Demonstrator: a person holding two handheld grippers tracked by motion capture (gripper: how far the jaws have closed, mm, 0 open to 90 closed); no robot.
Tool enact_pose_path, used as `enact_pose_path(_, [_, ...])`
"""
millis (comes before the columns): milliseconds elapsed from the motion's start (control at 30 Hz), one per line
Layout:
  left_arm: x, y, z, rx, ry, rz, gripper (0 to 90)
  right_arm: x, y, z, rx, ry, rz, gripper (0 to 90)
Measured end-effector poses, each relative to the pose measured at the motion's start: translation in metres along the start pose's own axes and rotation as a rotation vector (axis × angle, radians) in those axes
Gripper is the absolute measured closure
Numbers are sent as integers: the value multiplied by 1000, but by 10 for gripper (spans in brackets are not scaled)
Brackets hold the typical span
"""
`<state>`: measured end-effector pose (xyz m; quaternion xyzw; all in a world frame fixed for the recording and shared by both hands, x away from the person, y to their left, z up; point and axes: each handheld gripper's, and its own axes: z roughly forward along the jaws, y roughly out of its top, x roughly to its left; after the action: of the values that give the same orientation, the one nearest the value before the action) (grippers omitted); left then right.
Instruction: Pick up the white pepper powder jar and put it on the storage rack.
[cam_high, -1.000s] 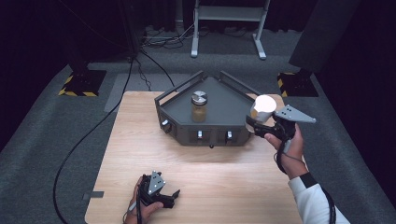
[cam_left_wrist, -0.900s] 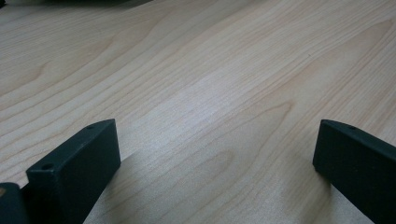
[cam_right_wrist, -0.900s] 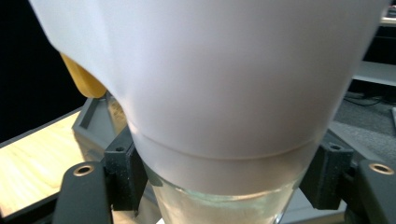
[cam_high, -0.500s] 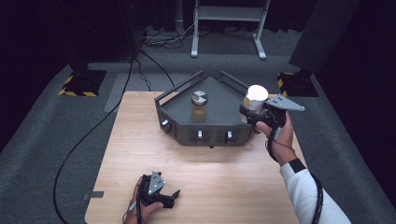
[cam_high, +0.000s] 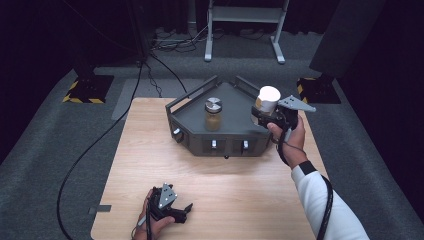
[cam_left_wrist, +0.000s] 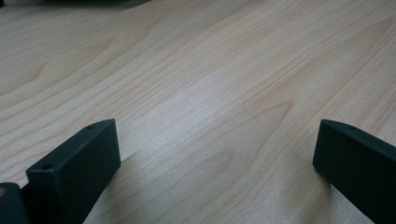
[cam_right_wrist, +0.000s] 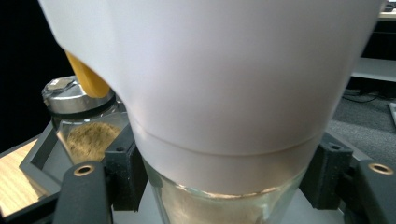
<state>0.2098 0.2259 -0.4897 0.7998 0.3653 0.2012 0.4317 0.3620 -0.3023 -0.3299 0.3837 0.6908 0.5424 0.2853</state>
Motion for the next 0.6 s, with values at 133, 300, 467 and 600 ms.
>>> enact_pose_path(133, [0,0,0,0,0,0,7,1,1,5,3,-16,0,298])
enact_pose_path(300, [0,0,0,0,0,0,7,0,-1,11,14,-25,2,298])
enact_pose_path(467, [0,0,0,0,0,1,7,-1,-7,17,30,-30,14,298])
enact_pose_path(600, [0,0,0,0,-2,1,7,-2,-11,20,43,-21,22,297])
